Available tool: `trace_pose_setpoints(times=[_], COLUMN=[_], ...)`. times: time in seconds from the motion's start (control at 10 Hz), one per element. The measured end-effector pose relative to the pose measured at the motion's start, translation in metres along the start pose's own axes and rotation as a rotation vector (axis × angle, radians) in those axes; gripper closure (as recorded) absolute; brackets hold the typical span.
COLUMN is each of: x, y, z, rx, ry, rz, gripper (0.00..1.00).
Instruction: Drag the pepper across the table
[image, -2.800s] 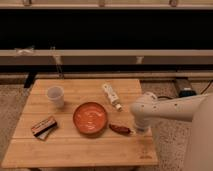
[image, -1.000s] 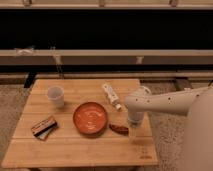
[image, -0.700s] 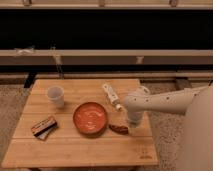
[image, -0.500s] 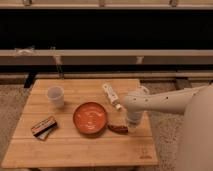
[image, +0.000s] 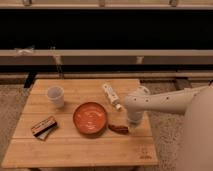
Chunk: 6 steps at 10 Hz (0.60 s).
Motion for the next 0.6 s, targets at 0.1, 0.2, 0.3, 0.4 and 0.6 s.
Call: trace_pose_setpoints(times=[0.1, 0.2, 0.3, 0.4, 0.6], x=[0.005, 0.012, 0.019, 0.024, 0.037], y=[0.001, 0.002, 0.005, 0.007, 0.012], z=[0.0, 0.0, 0.001, 0.001, 0.003], rx=[-0.001, 0.003, 0.001, 0.0, -0.005], ry=[0.002, 0.0, 0.003, 0.005, 0.008], rz=[0.013, 0.031, 0.047, 0.061, 0.09], gripper=[1.0, 1.0, 1.0, 1.0, 1.0])
